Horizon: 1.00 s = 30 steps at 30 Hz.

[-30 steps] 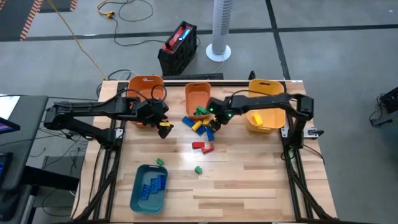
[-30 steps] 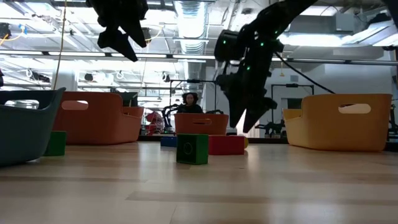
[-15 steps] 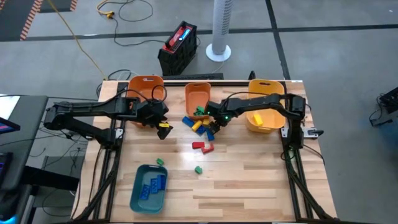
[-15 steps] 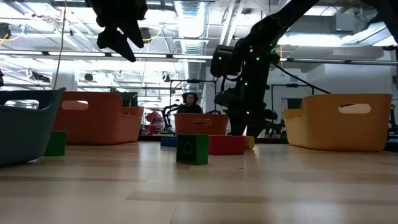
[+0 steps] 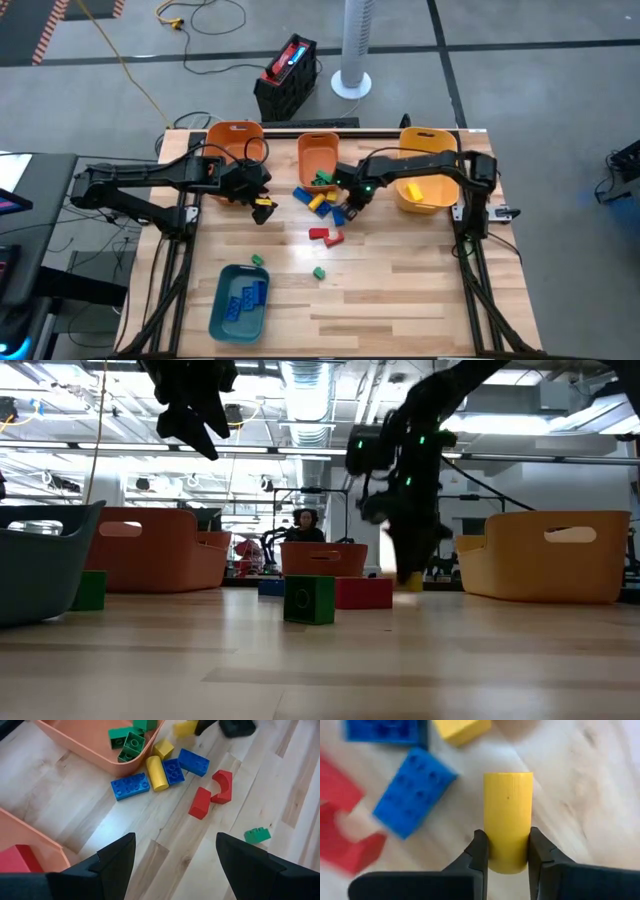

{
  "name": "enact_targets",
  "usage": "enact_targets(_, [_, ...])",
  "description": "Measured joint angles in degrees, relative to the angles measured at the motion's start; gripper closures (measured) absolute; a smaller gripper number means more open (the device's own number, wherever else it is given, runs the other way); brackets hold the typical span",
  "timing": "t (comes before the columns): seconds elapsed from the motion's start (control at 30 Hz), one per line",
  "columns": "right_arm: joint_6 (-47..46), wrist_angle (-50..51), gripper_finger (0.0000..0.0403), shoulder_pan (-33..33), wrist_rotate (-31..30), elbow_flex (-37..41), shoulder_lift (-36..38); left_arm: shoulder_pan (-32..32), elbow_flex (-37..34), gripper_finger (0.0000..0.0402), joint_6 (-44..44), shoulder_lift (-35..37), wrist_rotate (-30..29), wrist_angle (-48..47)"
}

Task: Sort blocks
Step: Put the yellow block into the yellow bin

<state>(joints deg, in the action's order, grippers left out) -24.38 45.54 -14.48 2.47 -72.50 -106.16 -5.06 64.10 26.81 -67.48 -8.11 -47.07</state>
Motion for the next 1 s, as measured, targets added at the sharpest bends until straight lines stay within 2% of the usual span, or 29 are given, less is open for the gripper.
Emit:
enact_targets(0.1, [3.1,6.7,0.0325,-0.4,-0.5,-2.1,4.2,0.0,0.0,0.0129,-0.7,0.0,-0.1,0.0])
enact_targets(0.23, [5.9,13.7,0.0318,-2.7,-5.3,-3.6,11.7,0.0,0.0,0.0129,-1.2,0.0,-0.1,0.1])
enact_targets(0.33, [7.0,19.0,0.0318,-7.1,-8.3,-3.6,17.4,0.0,0.0,0.0129,-1.4,0.0,-0.1,0.2])
enact_targets(0.5, [7.1,25.6,0.0317,-17.4,-8.9,0.5,22.8,0.0,0.0,0.0129,-1.4,0.0,-0.1,0.6])
enact_targets(0.6, [7.9,24.6,0.0317,-22.0,-9.1,5.2,25.8,0.0,0.0,0.0129,-1.4,0.0,-0.1,0.5])
enact_targets(0.77, [9.0,14.9,0.0316,-26.8,-7.7,15.6,29.2,0.0,0.0,0.0129,-0.7,0.0,-0.1,0.5])
enact_targets(0.87, [9.8,9.5,0.0316,-29.6,-4.1,20.6,28.8,0.0,0.0,0.0129,-0.7,0.0,-0.1,0.5])
enact_targets(1.0, [9.9,5.2,0.0307,-31.4,-3.5,23.9,26.4,-0.1,0.0,0.0129,-1.1,0.0,-0.1,0.5])
